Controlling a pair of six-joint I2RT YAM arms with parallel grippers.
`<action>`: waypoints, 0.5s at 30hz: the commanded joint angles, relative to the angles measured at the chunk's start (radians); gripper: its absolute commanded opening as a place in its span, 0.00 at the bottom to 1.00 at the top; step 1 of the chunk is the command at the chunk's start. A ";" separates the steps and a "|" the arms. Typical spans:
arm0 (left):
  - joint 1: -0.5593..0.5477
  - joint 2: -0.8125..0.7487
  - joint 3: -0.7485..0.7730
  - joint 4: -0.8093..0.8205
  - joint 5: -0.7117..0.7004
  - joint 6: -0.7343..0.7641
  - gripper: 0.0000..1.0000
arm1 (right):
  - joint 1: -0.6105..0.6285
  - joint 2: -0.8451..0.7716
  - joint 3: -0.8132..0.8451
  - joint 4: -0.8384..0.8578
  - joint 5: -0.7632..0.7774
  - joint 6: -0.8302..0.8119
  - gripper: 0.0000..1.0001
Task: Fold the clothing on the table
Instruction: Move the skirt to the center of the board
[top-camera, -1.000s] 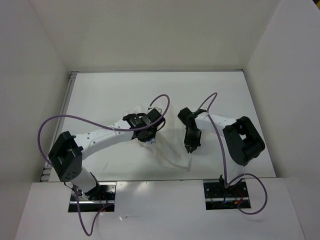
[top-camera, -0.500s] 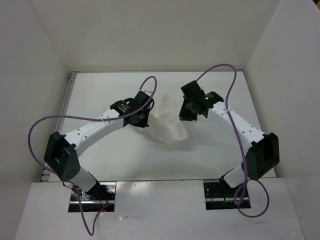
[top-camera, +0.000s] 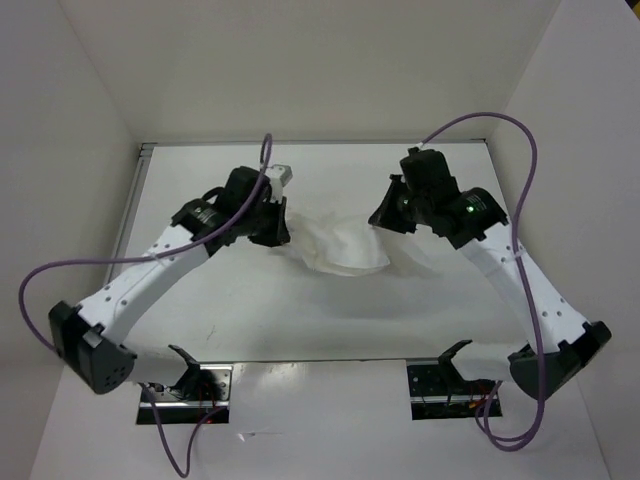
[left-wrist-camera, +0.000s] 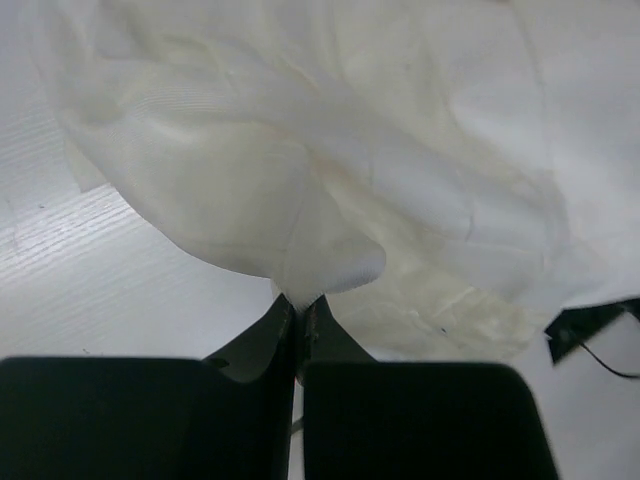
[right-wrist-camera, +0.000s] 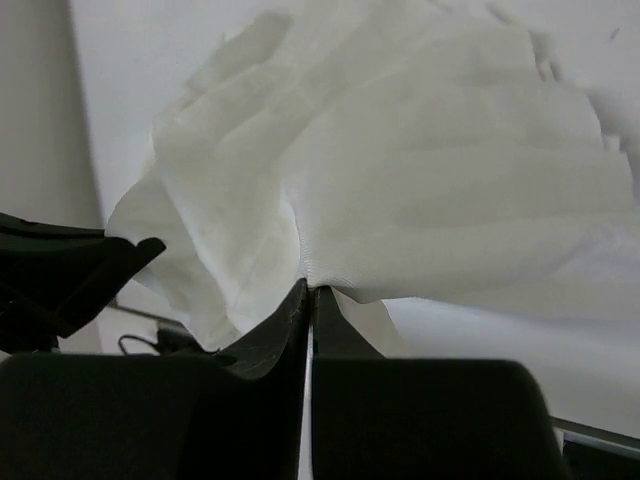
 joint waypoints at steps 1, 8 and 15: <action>0.007 -0.200 0.022 0.013 0.228 0.034 0.02 | 0.004 -0.119 0.084 -0.016 -0.104 -0.028 0.00; 0.007 -0.542 0.013 0.036 0.493 0.031 0.02 | 0.025 -0.364 0.125 0.102 -0.362 -0.030 0.00; 0.007 -0.543 0.037 0.047 0.345 0.032 0.15 | 0.025 -0.357 0.078 0.232 -0.293 0.012 0.00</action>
